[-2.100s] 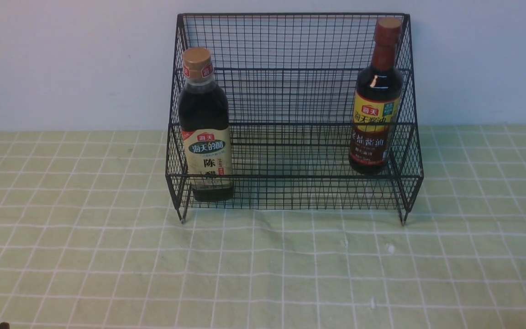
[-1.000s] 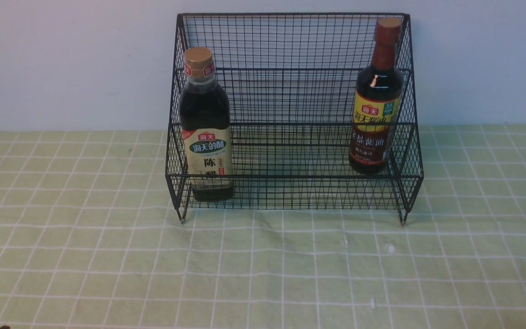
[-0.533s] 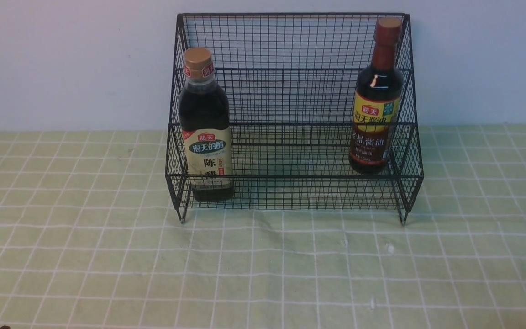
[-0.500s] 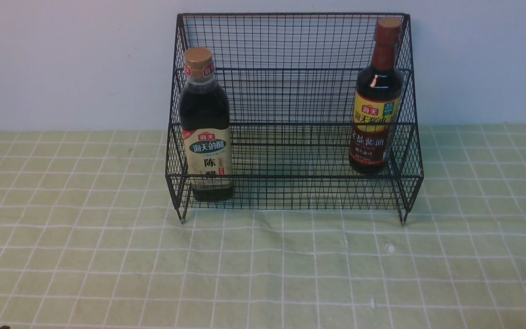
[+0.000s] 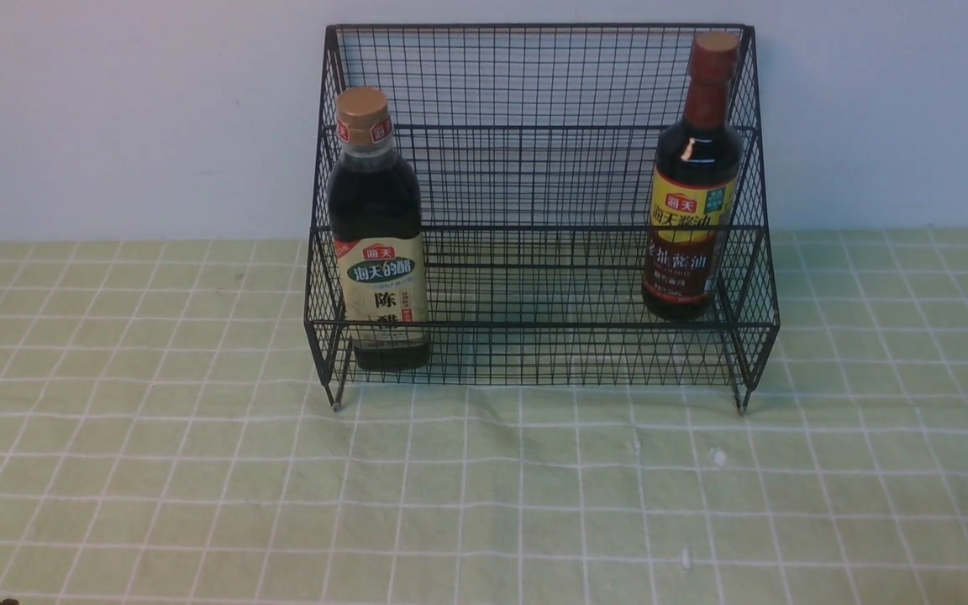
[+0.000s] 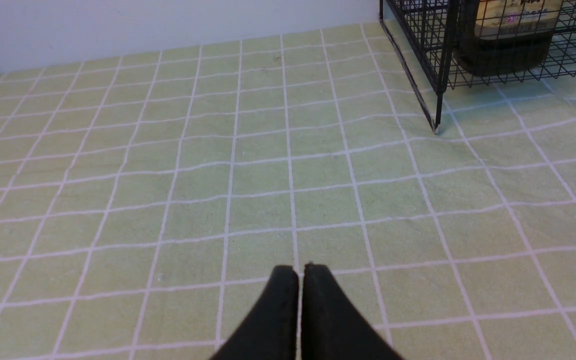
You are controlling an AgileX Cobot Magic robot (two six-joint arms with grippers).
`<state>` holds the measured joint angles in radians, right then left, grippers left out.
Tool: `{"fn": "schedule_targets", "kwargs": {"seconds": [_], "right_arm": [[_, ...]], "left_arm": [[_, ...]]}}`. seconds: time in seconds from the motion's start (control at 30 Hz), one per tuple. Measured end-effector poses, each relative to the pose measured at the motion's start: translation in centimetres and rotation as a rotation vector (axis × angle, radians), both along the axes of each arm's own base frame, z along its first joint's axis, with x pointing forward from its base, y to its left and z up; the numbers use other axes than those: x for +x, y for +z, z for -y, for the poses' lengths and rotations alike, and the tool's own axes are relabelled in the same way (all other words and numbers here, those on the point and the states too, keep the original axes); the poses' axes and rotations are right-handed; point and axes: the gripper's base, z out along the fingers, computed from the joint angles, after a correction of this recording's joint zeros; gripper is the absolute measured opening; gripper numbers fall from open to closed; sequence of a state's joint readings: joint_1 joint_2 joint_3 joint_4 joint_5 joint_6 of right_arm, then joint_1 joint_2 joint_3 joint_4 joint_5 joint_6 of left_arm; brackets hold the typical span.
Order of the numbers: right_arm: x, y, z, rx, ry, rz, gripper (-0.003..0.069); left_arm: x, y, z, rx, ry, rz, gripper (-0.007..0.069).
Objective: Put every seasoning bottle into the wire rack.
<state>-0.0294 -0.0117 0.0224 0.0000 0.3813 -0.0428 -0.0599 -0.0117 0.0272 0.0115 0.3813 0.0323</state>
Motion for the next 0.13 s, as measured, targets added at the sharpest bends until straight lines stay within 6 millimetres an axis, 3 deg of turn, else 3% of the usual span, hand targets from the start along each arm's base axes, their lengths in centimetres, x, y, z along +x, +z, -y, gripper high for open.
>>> {"fn": "schedule_targets", "kwargs": {"seconds": [0.13], "right_arm": [[0.0,0.0,0.0,0.0,0.0,0.0,-0.0015]], "left_arm": [[0.0,0.0,0.0,0.0,0.0,0.0,-0.0006]]}}
